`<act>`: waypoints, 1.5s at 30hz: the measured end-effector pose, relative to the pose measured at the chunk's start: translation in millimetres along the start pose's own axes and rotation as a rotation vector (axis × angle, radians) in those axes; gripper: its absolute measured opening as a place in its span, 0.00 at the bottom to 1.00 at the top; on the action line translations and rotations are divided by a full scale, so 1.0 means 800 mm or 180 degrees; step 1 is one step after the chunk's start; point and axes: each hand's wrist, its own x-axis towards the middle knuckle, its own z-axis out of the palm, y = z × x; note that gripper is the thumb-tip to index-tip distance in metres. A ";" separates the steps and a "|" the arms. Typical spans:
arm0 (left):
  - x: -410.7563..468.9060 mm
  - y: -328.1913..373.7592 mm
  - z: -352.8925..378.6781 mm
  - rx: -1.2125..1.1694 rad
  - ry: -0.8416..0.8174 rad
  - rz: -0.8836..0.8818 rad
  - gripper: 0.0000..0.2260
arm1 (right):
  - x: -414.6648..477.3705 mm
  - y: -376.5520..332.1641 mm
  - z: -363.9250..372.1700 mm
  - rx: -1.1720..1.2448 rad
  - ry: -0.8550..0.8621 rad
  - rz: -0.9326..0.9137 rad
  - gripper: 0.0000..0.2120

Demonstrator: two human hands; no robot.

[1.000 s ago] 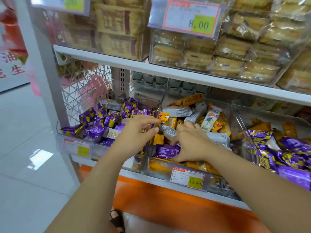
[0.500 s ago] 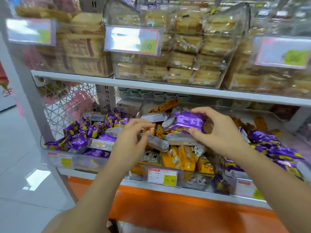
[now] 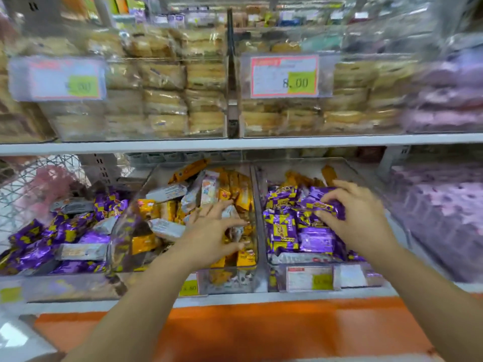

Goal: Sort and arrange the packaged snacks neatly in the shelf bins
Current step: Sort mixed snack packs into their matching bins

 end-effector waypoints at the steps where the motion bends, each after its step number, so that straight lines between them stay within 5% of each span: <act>1: 0.002 0.001 0.000 0.0096 -0.0064 -0.0026 0.21 | -0.001 0.002 0.004 0.0011 -0.0094 -0.0089 0.09; 9: -0.017 -0.039 -0.014 0.0171 0.0237 -0.0048 0.17 | -0.002 -0.050 0.020 0.0299 -0.0079 -0.0784 0.09; 13: -0.047 -0.079 -0.021 0.0136 0.0511 -0.0241 0.14 | 0.003 -0.084 0.036 0.0452 -0.0522 -0.1268 0.09; 20: -0.068 -0.110 -0.018 0.0036 0.0619 -0.0333 0.29 | 0.012 -0.144 0.059 -0.0051 -0.1266 -0.1883 0.15; 29: -0.058 -0.115 -0.014 0.0289 0.0584 -0.0341 0.18 | 0.011 -0.203 0.097 -0.0814 -0.2448 -0.1811 0.31; 41: -0.048 -0.115 -0.015 0.0426 0.0749 -0.0537 0.24 | 0.042 -0.177 0.057 -0.0067 -0.1475 -0.1276 0.20; 45: -0.052 -0.114 -0.014 0.0186 0.0421 -0.0219 0.34 | 0.037 -0.174 0.050 -0.0050 -0.2040 -0.1283 0.18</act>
